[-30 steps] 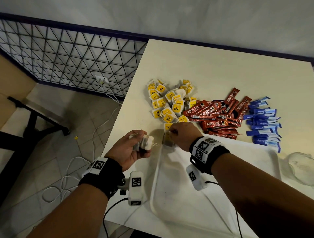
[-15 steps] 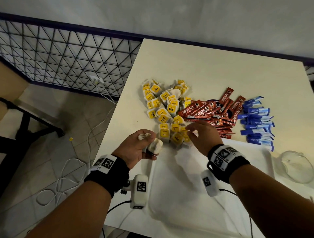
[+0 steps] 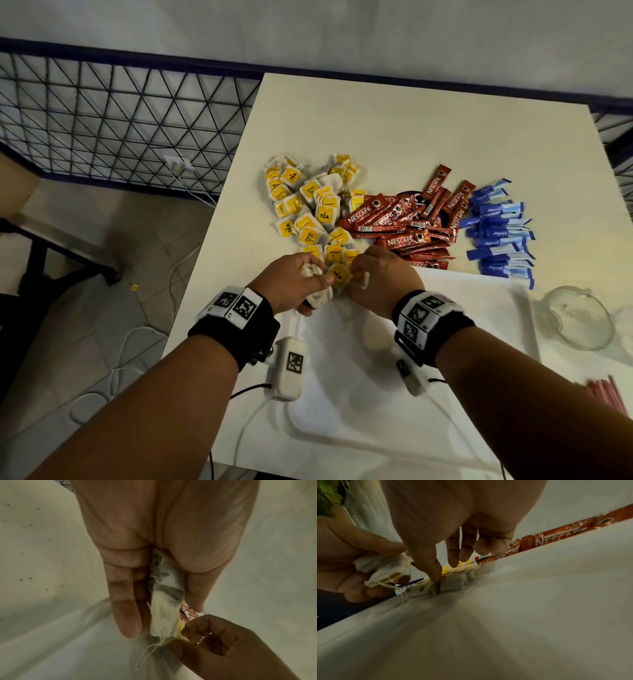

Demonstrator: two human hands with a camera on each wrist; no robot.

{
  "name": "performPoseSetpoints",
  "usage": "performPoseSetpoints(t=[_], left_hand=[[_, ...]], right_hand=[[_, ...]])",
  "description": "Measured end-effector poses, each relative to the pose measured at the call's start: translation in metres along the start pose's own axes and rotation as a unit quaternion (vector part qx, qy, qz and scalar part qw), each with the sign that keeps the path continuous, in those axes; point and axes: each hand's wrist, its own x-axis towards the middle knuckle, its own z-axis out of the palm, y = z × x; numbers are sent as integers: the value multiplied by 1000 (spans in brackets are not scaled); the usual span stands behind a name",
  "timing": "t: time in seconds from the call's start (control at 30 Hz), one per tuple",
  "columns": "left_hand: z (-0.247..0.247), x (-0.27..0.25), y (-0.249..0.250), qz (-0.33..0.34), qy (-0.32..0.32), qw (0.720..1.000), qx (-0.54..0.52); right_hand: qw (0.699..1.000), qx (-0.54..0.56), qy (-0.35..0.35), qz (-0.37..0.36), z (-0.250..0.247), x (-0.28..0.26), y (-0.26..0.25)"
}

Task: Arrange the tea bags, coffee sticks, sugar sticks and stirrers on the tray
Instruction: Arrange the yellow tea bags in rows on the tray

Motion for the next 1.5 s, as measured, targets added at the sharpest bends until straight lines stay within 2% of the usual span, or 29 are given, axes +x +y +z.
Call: performPoseSetpoints(t=[0.33, 0.6, 0.73, 0.87, 0.97, 1.1, 1.37, 1.5], left_hand=[[-6, -2, -9, -27, -2, 999, -28], [-10, -4, -11, -35, 1, 999, -8], [-13, -4, -8, -20, 22, 997, 75], [-10, -4, -2, -13, 19, 978, 207], [-9, -3, 0, -16, 2, 968, 249], [-12, -2, 2, -17, -7, 964, 265], [-12, -6, 3, -16, -16, 963, 270], [-14, -5, 2, -14, -20, 960, 279]], right_hand=[[998, -12, -33, 54, -7, 9, -6], [998, 8, -14, 53, -5, 12, -7], [998, 25, 31, 41, -11, 6, -5], [995, 7, 69, -71, -10, -1, 1], [996, 19, 68, -58, -8, -1, 6], [997, 26, 53, -58, -5, 0, 7], [1000, 25, 16, -10, 2, 11, 0], [999, -10, -30, 5, 2, 17, -2]])
